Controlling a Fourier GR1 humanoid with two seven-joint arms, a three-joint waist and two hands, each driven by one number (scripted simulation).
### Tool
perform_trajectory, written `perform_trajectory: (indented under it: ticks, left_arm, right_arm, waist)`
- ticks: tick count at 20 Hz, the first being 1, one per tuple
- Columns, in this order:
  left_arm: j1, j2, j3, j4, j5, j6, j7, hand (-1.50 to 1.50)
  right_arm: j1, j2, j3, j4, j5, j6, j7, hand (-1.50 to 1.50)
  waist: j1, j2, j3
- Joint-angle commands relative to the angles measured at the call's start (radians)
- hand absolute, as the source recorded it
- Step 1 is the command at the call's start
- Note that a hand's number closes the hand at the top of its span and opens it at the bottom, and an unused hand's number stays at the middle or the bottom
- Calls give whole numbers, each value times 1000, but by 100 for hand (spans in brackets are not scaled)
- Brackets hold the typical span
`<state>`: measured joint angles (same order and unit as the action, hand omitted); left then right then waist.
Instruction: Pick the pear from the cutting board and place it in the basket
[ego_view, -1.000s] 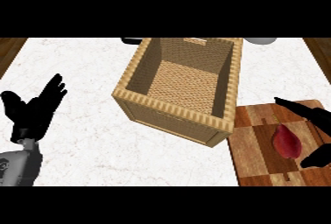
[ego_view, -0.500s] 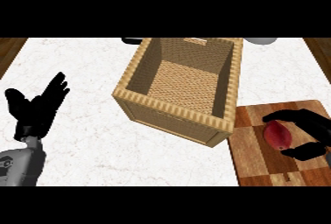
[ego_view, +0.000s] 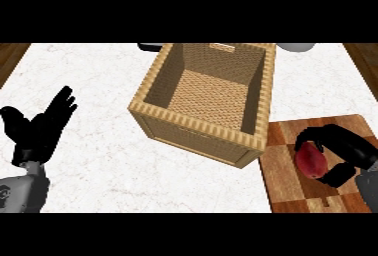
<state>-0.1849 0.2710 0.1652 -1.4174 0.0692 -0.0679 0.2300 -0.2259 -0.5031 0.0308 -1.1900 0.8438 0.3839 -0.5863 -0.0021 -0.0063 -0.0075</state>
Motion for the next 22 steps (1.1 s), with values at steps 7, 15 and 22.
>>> perform_trajectory:
  ticks: [7,15,22]
  left_arm:
    - [-9,1,-11,8,-10,-3,5,0]
    - [-25,-17,-34,13,-7,-14,12,0]
    - [-37,-6,-27,22,-9,-14,17,0]
  right_arm:
    - [43,490,239,-161,152,-86,481,150]
    - [98,500,454,-295,-31,-284,729,150]
    - [79,503,681,-492,-97,-619,914,150]
  waist:
    - [25,-13,-1]
    - [54,-8,15]
    - [52,-25,9]
